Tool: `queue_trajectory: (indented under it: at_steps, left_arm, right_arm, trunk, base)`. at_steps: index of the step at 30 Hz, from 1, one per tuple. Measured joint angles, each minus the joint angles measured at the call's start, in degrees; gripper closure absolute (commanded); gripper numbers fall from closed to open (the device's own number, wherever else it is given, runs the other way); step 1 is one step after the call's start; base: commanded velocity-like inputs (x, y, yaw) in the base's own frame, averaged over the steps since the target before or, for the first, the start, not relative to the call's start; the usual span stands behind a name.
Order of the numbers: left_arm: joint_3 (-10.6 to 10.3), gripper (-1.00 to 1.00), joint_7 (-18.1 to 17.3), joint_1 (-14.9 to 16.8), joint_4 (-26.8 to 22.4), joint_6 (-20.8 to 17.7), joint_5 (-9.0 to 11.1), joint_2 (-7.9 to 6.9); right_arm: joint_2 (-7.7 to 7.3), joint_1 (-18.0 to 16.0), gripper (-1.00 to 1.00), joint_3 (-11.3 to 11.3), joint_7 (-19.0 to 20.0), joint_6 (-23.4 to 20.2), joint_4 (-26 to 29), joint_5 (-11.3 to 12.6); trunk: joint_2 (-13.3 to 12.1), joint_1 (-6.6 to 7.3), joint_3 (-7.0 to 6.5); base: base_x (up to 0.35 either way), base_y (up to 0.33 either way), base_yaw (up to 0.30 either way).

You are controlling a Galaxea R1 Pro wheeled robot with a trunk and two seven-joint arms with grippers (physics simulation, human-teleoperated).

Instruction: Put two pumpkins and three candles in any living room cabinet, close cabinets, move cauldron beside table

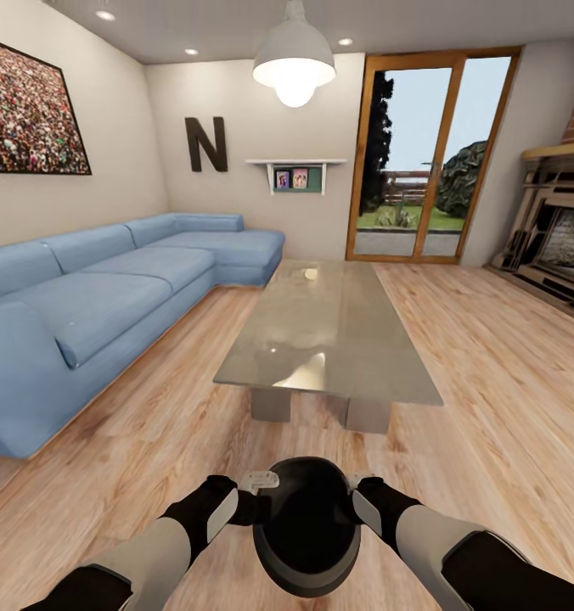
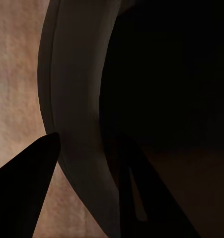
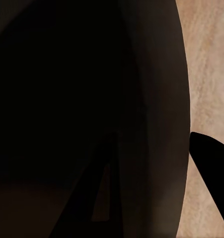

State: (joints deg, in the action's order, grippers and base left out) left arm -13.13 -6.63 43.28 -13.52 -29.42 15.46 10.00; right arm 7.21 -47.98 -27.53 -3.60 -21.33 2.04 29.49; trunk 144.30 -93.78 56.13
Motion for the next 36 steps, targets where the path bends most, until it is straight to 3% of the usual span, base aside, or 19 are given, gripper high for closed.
queue_trajectory:
  at_steps: [18, 36]
  left_arm:
    - [0.0, 1.0, 0.0, 0.0, 0.0, 0.0, 0.0, 0.0]
    - [0.2, 1.0, 0.0, 0.0, 0.0, 0.0, 0.0, 0.0]
  right_arm:
    - [-0.01, 0.0, 1.0, 0.0, 0.0, 0.0, 0.0, 0.0]
    - [0.0, 0.0, 1.0, 0.1, 0.0, 2.4, -0.1, -0.2]
  trunk:
    - [0.0, 0.0, -1.59]
    - [0.0, 0.0, -1.64]
  base:
    - [0.0, 0.0, 0.0]
    - [0.0, 0.0, 0.0]
